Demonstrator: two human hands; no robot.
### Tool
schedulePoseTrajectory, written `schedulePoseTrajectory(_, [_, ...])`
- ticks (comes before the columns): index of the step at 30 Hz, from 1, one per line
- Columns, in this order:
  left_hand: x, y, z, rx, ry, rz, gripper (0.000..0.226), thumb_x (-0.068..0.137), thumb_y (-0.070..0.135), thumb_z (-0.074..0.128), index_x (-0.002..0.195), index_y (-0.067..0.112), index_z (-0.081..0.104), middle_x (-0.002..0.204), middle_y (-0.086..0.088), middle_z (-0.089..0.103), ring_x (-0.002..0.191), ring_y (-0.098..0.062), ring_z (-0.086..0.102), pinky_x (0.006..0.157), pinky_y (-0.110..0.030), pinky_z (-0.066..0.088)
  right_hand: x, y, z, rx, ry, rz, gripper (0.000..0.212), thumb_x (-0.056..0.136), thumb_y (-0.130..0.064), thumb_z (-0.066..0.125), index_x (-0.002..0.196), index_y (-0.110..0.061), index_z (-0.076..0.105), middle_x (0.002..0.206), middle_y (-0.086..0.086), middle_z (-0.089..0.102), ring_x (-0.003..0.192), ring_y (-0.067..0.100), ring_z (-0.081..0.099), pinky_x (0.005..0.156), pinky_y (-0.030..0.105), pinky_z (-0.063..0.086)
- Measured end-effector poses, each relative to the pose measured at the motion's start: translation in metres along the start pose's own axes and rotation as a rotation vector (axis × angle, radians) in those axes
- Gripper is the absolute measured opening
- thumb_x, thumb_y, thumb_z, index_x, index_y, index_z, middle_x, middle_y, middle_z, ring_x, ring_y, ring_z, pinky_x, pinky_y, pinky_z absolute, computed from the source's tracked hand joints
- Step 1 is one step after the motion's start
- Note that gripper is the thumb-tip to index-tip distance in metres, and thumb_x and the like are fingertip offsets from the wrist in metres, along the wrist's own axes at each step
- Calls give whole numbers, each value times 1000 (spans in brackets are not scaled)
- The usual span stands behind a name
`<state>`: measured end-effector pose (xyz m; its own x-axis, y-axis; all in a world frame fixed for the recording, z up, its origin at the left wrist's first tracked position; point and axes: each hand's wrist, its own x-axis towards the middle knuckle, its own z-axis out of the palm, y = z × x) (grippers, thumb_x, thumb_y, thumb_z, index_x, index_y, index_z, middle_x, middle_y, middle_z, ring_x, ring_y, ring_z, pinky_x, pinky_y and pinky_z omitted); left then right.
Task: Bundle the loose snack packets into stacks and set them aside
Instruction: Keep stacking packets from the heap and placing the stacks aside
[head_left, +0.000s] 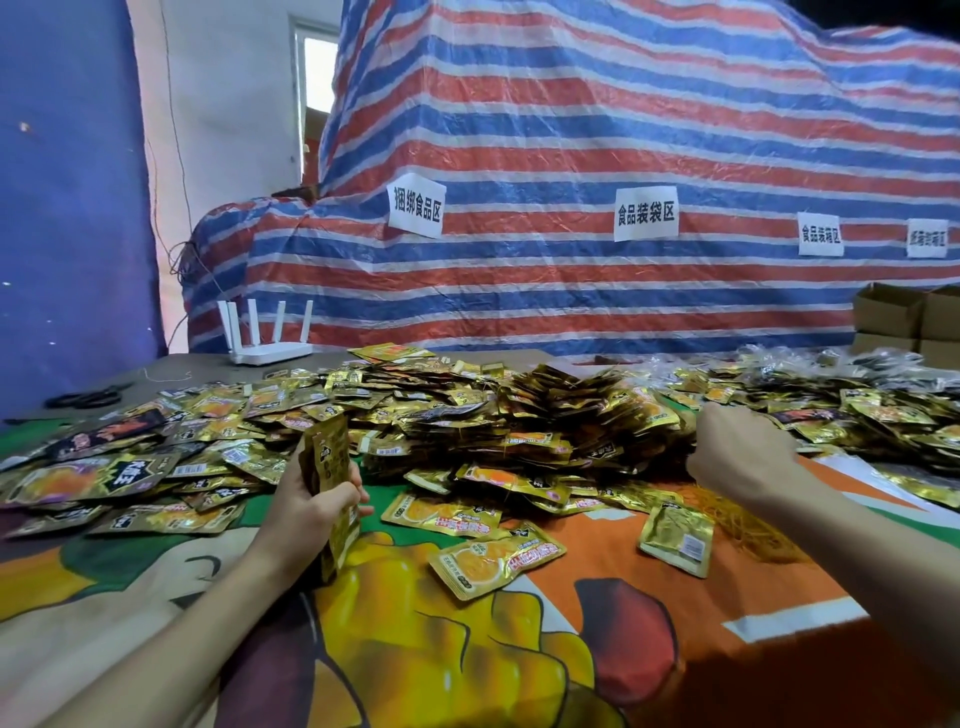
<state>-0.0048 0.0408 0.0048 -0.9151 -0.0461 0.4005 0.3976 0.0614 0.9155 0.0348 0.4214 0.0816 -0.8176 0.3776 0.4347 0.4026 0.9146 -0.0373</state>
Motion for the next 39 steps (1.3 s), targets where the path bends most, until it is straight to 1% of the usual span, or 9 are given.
schedulePoseTrajectory(3, [-1, 5, -1, -17, 7, 2, 31, 68, 3, 60, 97, -5, 56, 80, -12, 58, 78, -26, 64, 84, -46, 49, -6, -34, -8, 109, 46, -95, 31, 83, -1, 59, 63, -15, 39, 62, 2, 49, 54, 19, 47, 53, 28, 40])
schedulePoseTrajectory(8, [0, 1, -2, -149, 7, -57, 37, 66, -5, 63, 101, 6, 60, 80, -10, 58, 82, -29, 62, 86, -46, 50, -21, -108, -15, 410, -66, -291, 14, 87, -8, 61, 89, -17, 71, 91, 4, 69, 83, 25, 66, 77, 40, 59])
schedulePoseTrajectory(14, [4, 0, -6, -340, 5, -202, 45, 56, 0, 66, 99, 13, 70, 86, -12, 66, 72, -26, 62, 72, -44, 53, -43, -204, -4, 883, -268, -543, 10, 87, -12, 70, 88, -16, 79, 90, 2, 75, 84, 16, 70, 77, 37, 63])
schedulePoseTrajectory(18, [5, 3, -11, -430, 34, -347, 29, 71, -8, 64, 88, 11, 78, 95, -29, 64, 88, -45, 61, 87, -67, 48, -53, -243, 14, 1149, -353, -485, 18, 80, -27, 84, 87, -11, 80, 85, 5, 75, 78, 15, 71, 64, 27, 58])
schedulePoseTrajectory(21, [5, 7, -13, -363, 44, -422, 43, 62, -1, 69, 106, -4, 71, 94, -28, 63, 82, -40, 63, 80, -53, 51, -62, -252, 37, 1345, -400, -379, 12, 82, -19, 83, 87, -10, 79, 88, 6, 75, 83, 18, 71, 61, 25, 56])
schedulePoseTrajectory(24, [9, 3, -13, -333, 52, -457, 57, 74, -2, 63, 129, -9, 52, 88, -25, 64, 62, -30, 66, 56, -34, 54, -64, -249, 49, 1519, -514, -277, 7, 83, -10, 81, 87, -5, 77, 93, 14, 76, 81, 27, 75, 63, 28, 59])
schedulePoseTrajectory(30, [17, -4, -15, -329, 6, -473, 18, 81, -4, 57, 95, -4, 67, 77, -13, 67, 61, -20, 69, 53, -30, 56, -61, -242, 52, 1579, -584, -275, 4, 87, -1, 75, 92, -1, 75, 83, 16, 74, 69, 21, 68, 63, 25, 59])
schedulePoseTrajectory(35, [18, -2, -26, -398, -201, -528, 18, 58, 7, 65, 71, 9, 77, 71, -8, 67, 62, -19, 66, 63, -30, 56, -57, -236, 50, 1585, -725, -322, 2, 92, -5, 71, 92, -5, 72, 89, 19, 72, 78, 22, 66, 65, 25, 57])
schedulePoseTrajectory(39, [20, 1, -32, -655, -289, -433, 37, 62, 5, 62, 99, 7, 64, 75, -7, 59, 63, -20, 59, 62, -32, 53, -56, -233, 47, 1665, -994, -395, 13, 95, -6, 60, 84, -7, 65, 84, 11, 65, 73, 16, 60, 68, 26, 46])
